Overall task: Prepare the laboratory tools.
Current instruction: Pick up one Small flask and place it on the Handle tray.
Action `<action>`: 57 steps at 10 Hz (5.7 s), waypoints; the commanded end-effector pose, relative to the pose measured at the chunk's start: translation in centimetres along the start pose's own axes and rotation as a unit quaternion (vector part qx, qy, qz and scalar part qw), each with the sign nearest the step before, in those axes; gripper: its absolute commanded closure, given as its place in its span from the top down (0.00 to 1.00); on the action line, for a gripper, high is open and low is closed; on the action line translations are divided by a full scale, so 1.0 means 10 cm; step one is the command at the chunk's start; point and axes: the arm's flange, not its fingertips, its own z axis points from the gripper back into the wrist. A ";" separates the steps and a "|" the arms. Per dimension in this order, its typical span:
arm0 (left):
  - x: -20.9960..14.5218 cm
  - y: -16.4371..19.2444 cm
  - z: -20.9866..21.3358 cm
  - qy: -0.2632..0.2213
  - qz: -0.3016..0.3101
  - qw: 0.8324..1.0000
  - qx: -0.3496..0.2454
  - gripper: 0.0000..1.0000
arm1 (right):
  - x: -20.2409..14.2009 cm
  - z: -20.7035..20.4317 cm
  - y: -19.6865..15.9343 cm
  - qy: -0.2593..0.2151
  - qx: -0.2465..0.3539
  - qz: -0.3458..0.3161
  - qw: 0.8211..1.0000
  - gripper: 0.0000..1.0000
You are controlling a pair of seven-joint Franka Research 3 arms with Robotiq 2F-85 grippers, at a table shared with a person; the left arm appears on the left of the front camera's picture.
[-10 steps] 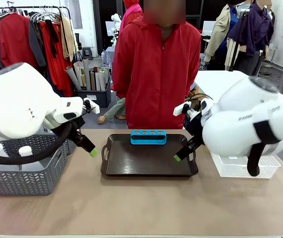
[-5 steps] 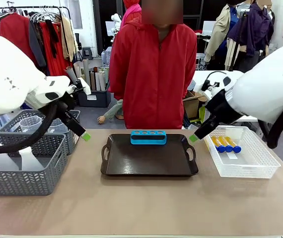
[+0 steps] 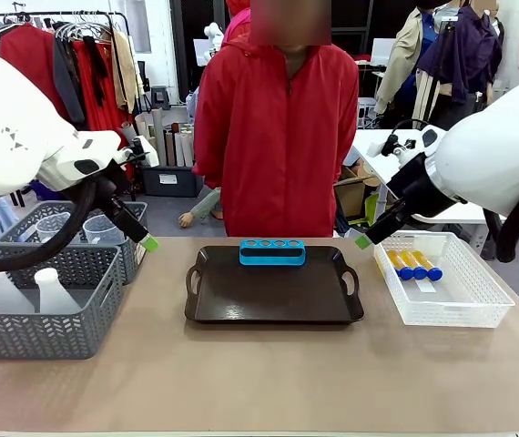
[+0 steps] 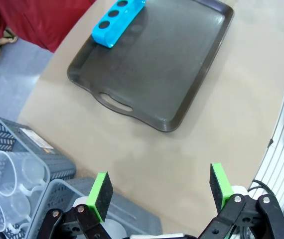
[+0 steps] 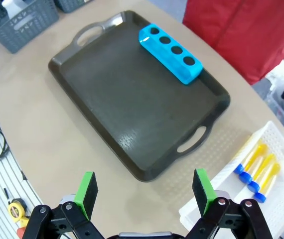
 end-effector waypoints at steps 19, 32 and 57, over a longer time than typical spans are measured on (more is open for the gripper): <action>0.64 0.34 1.65 -0.065 -0.108 0.992 0.004 1.00 | 0.98 1.77 -0.65 -0.089 0.043 0.086 0.991 1.00; 0.55 0.66 1.74 -0.088 -0.071 0.993 0.014 1.00 | 0.94 1.88 -0.99 -0.101 0.048 0.066 0.992 1.00; -0.18 0.70 1.51 0.160 0.199 0.954 0.155 1.00 | 0.94 1.88 -0.99 -0.101 0.048 0.066 0.992 1.00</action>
